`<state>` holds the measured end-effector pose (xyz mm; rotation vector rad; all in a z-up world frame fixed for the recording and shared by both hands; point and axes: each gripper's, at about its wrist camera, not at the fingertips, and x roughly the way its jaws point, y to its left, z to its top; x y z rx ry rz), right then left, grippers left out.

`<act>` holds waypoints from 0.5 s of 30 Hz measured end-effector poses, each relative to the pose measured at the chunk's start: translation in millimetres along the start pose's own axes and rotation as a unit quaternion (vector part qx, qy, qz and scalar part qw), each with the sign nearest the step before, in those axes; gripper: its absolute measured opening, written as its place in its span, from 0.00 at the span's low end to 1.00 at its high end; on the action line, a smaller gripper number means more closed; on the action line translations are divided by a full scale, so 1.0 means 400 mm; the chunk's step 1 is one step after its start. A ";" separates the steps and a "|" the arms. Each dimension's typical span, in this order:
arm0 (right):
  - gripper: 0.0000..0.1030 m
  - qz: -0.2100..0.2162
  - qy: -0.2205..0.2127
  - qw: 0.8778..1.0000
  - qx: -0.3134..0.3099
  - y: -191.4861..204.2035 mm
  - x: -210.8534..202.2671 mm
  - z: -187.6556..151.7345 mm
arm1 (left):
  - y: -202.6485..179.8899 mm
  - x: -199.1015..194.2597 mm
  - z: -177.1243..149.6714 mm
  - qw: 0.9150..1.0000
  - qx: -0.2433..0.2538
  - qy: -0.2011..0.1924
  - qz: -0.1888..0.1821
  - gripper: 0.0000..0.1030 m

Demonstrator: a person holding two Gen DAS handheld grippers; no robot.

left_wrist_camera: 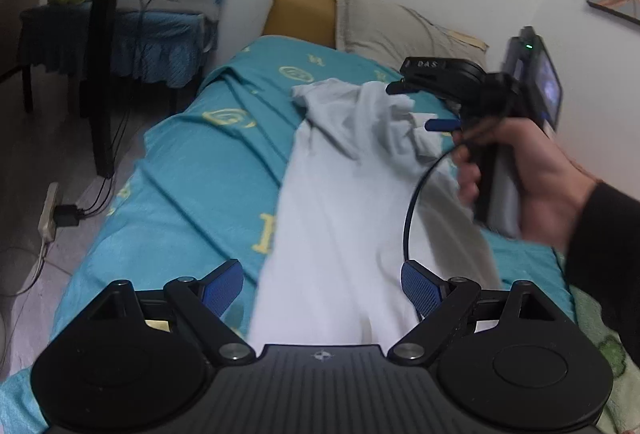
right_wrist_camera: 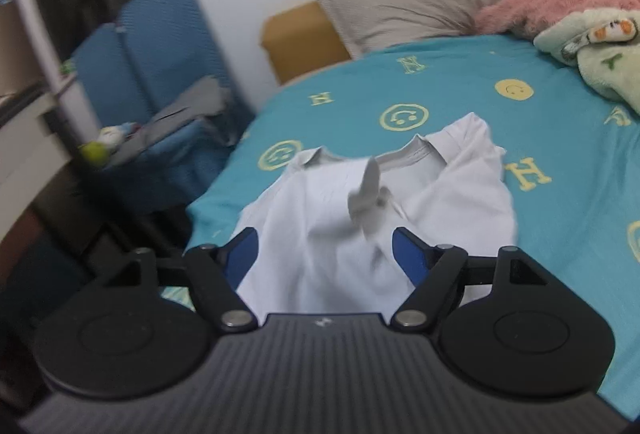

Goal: Fold clothes
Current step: 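Release the hem with the left gripper and move the right gripper to the collar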

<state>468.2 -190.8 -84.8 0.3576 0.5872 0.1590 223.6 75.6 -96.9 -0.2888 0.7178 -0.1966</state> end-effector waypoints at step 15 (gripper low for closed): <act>0.05 -0.159 -0.074 0.984 -0.005 -0.058 0.171 0.052 | 0.045 0.027 -0.006 1.000 -0.018 -0.009 0.020 0.85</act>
